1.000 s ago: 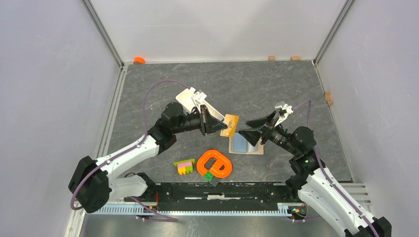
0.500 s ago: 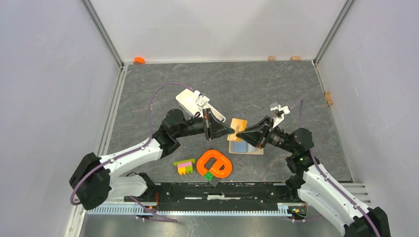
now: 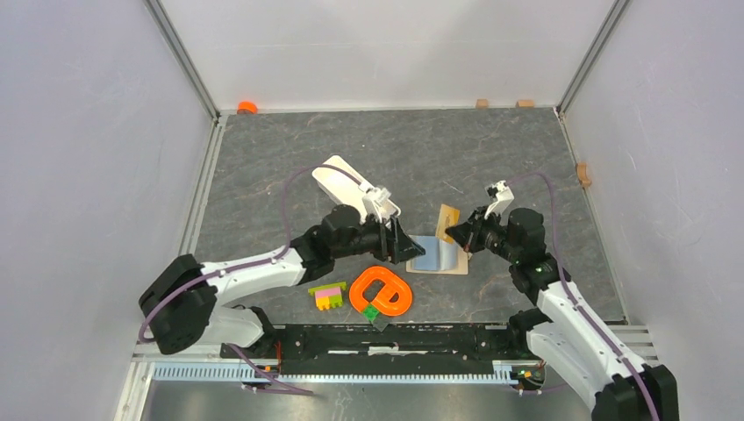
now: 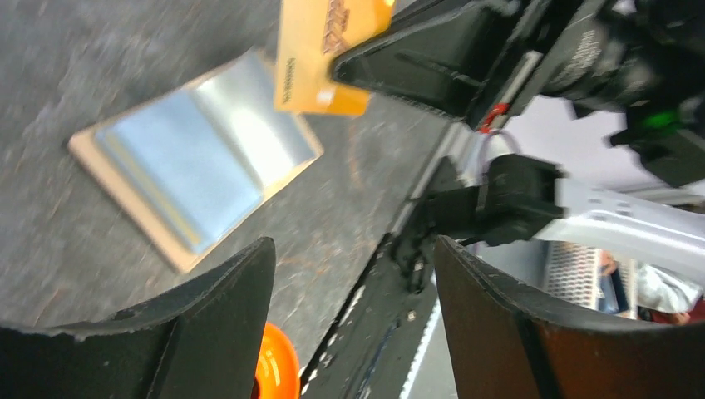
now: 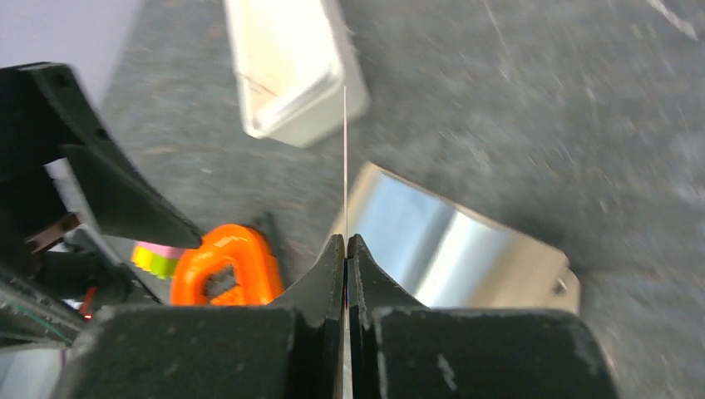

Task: Put the credit cards into the card holder
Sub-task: Insert the credit card into the card holder.

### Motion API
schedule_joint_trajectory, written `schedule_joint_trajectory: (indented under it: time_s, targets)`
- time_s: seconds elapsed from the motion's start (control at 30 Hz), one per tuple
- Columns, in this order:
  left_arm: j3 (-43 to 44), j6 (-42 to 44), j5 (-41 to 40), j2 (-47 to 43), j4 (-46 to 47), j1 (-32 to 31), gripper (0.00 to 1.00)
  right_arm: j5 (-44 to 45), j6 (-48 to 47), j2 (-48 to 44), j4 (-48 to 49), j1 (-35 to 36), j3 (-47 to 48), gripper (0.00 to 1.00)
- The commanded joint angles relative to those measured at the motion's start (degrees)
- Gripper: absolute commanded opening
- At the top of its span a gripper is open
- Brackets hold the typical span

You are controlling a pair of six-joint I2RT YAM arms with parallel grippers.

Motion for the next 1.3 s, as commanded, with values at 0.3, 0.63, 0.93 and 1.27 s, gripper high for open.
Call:
schedule_joint_trajectory:
  time_s: [0.3, 0.63, 0.93, 1.27]
  targets:
    - [6.9, 1.8, -13.8, 14.1, -12.1, -4.4, 0.78, -5.2, -2.8, 9.5, 2.5, -9.2, -7.2, 0.0]
    - [9.9, 3.5, -14.9, 19.3, -14.6, -4.4, 0.78, -13.5, 1.0, 15.6, 9.9, -10.8, -9.7, 0.0]
    - [11.6, 4.4, -15.6, 21.8, -16.2, -4.4, 0.74, -13.4, 2.2, 17.7, 10.8, -11.1, -10.3, 0.0]
    - [11.7, 4.5, -15.7, 22.7, -16.2, -4.4, 0.69, -12.0, 2.6, 18.6, 11.1, -11.7, -11.4, 0.0]
